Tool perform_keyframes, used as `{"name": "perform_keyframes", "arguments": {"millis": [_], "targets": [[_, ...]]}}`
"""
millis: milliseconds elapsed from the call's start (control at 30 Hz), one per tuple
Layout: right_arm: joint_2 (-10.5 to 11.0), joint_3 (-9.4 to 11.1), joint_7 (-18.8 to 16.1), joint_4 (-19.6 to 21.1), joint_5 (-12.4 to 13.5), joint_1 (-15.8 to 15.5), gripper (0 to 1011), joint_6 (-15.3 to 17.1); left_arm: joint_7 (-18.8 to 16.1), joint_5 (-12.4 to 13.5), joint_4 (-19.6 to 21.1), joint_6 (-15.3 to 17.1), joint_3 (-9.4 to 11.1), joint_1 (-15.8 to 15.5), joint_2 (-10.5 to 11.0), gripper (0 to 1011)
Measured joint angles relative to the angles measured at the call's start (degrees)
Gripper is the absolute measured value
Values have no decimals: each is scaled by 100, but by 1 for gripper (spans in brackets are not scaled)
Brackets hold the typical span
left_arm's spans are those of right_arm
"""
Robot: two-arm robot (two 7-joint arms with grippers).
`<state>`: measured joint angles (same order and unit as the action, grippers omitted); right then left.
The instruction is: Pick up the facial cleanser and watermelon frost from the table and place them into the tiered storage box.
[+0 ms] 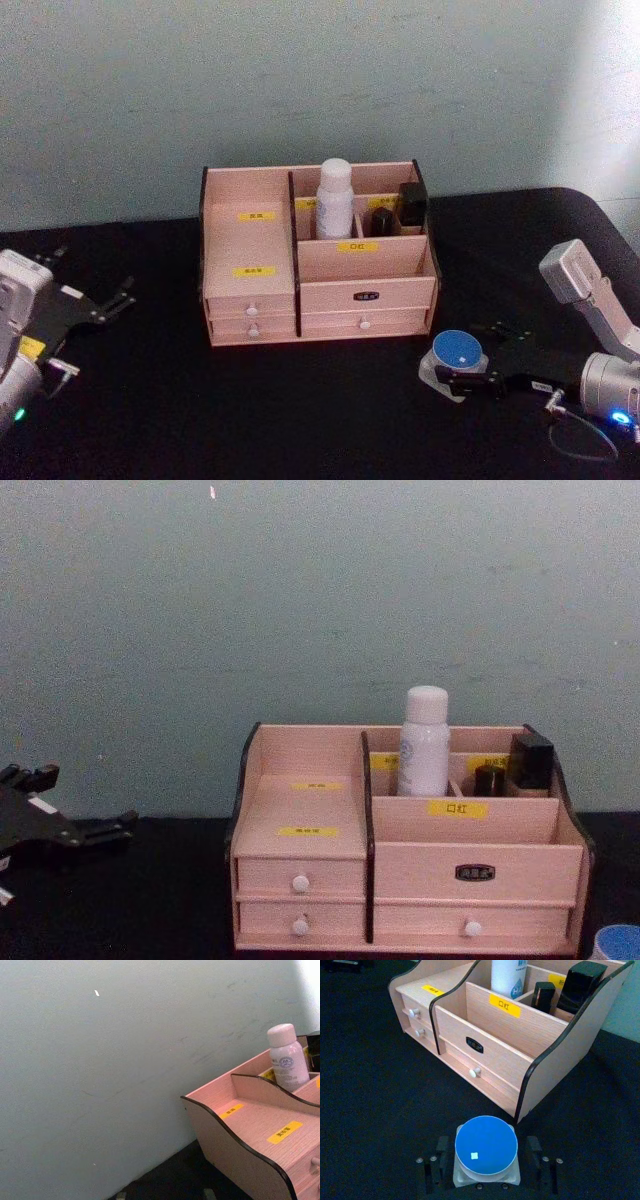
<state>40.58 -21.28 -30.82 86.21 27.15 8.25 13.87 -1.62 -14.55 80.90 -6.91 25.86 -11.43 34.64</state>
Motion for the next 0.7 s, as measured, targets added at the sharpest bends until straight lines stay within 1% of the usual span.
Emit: {"name": "perform_keyframes", "arguments": {"millis": [67, 167, 233, 333, 433, 700], "targets": [[0, 2, 1, 1, 0, -1, 982, -2, 0, 0, 0, 0, 0, 0, 0, 1001], [0, 4, 2, 2, 0, -2, 907, -4, 0, 0, 0, 0, 0, 0, 0, 1001], [0, 5, 4, 4, 0, -3, 882, -4, 0, 0, 0, 0, 0, 0, 0, 1001], [0, 6, 4, 6, 0, -5, 774, -7, 0, 0, 0, 0, 0, 0, 0, 1001], [0, 8, 5, 8, 0, -6, 718, -9, 0, 0, 0, 0, 0, 0, 0, 1001], [0, 7, 9, 8, 0, -6, 710, -11, 0, 0, 0, 0, 0, 0, 0, 1001]]}}
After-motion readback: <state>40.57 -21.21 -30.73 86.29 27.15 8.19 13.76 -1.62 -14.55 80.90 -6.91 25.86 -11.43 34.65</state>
